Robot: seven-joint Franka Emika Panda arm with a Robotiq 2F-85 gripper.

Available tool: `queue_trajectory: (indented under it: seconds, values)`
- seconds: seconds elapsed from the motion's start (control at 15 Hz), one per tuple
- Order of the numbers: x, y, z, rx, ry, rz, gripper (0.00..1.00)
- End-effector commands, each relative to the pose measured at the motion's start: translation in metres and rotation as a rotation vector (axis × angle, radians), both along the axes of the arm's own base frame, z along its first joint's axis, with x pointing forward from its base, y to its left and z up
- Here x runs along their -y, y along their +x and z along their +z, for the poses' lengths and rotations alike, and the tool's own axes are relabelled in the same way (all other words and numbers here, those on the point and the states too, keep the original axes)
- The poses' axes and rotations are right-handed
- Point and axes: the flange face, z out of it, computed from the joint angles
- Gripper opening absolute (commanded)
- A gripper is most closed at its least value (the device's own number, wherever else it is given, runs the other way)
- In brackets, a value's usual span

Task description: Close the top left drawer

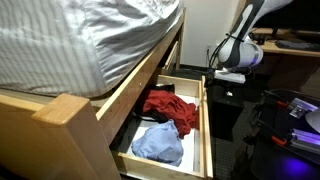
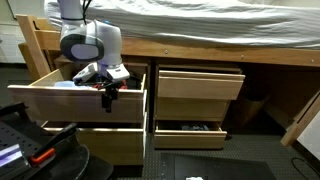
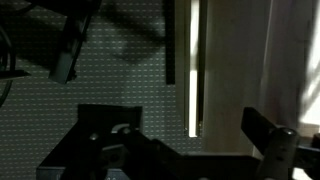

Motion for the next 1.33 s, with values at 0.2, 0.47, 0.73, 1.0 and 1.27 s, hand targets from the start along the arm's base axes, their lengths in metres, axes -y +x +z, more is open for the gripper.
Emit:
queue_trajectory:
  seconds: [0.2,0.47,0.73,1.0,1.27]
  values:
    - [-0.006,0.015,-0.006,0.159,0.007,-0.024,1.00]
    - [-0.044,0.040,-0.065,0.192,0.001,0.043,1.00]
    - [-0.095,0.091,-0.077,0.217,-0.042,0.225,1.00]
    - [-0.187,0.126,-0.085,0.322,-0.121,0.399,1.00]
    - [-0.223,0.141,-0.077,0.464,-0.174,0.401,1.00]
